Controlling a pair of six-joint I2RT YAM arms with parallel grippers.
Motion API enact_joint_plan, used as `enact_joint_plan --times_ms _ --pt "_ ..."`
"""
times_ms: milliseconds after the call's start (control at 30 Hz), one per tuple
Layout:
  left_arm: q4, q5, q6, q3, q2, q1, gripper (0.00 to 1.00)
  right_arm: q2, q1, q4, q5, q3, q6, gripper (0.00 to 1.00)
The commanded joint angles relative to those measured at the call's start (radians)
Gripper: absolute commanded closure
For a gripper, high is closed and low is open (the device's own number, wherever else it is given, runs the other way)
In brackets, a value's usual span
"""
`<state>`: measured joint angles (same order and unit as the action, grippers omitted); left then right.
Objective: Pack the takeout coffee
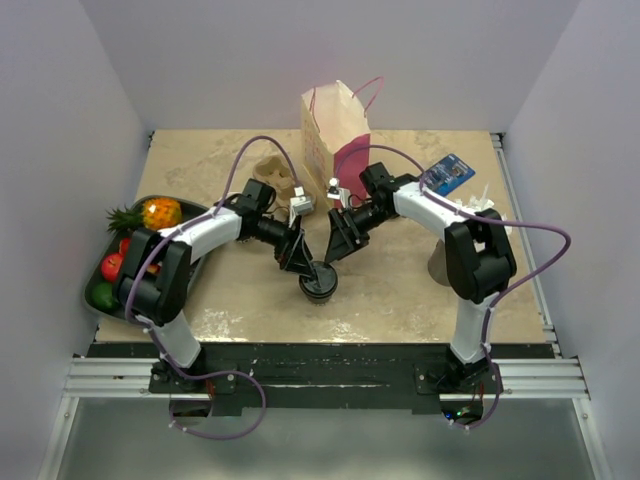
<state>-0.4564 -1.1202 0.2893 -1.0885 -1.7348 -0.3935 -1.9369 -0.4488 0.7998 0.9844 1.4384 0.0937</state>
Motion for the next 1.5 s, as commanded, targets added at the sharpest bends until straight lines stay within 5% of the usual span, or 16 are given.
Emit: enact_joint_plan --times_ms 0,633,1467 --pt "0.004 -0.012 0.027 -0.021 0.069 0.002 0.00 0.103 0.002 -0.025 0.004 0.013 -0.014 0.19" --pt "0.082 0.046 -0.065 0.114 0.143 0.004 0.01 0.104 -0.083 -0.257 -0.156 -0.068 -0.155 0.20" --pt "0.166 0.171 -0.142 0.179 0.018 0.005 0.05 -0.028 -0.111 -0.286 -0.257 -0.170 -0.222 0.34"
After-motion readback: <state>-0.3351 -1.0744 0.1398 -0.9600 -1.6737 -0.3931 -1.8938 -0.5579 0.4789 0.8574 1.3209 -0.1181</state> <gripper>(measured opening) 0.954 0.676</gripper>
